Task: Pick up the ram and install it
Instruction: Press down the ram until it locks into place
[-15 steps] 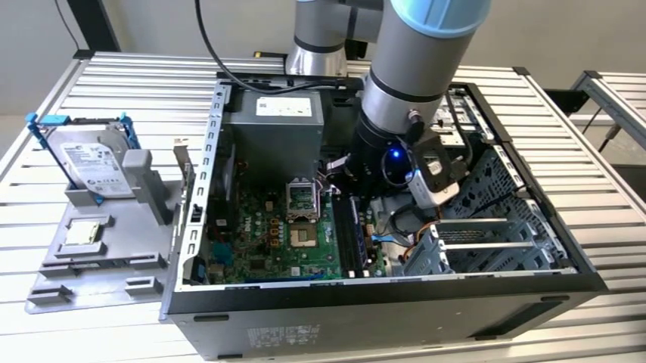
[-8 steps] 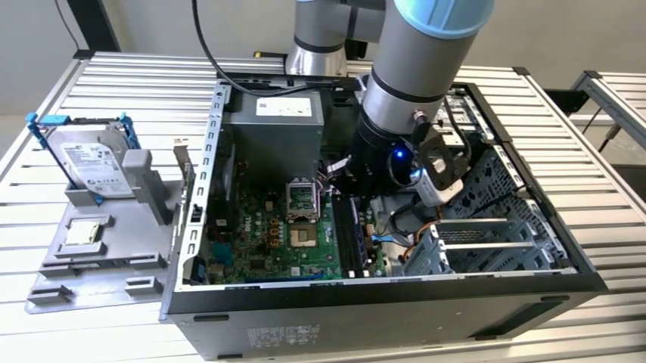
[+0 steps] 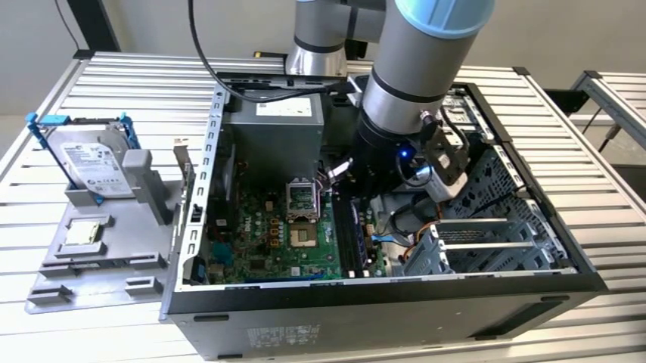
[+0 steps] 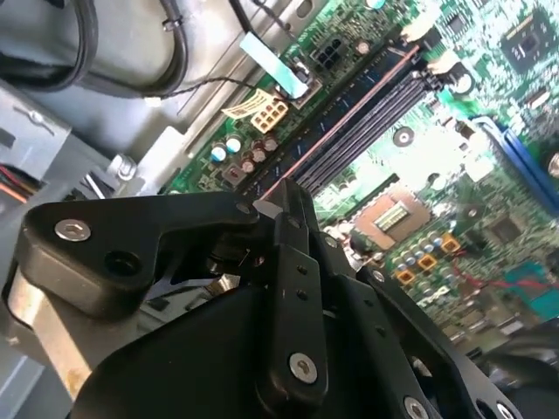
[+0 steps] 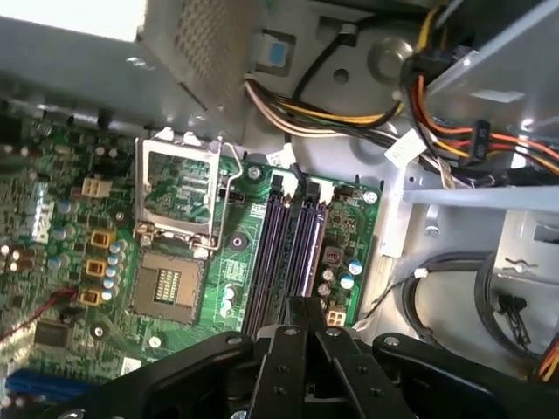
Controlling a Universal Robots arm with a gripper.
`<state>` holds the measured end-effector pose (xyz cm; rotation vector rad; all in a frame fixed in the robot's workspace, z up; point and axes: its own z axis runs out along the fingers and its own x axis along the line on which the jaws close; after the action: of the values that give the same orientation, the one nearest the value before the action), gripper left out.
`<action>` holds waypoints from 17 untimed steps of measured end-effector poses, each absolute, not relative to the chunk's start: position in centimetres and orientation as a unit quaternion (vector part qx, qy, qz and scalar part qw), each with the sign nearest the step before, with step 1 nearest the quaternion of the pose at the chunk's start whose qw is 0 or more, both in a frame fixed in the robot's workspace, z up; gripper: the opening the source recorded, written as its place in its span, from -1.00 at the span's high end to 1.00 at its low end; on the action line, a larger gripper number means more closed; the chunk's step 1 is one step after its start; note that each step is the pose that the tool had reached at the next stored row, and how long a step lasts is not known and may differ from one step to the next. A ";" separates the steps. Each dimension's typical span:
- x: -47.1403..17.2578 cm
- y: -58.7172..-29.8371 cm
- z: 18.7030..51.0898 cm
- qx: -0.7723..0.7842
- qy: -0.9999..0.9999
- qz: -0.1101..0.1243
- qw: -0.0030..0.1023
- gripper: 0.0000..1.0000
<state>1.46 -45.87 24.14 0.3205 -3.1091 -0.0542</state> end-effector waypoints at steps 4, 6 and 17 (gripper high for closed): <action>1.5 -45.9 24.1 0.139 -0.990 -0.017 0.008 1.00; 1.5 -45.9 24.1 0.157 -0.987 -0.017 0.009 1.00; 1.5 -45.9 24.1 0.255 -0.967 -0.016 0.009 1.00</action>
<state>1.47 -45.87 24.14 0.7953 -3.0196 -0.0492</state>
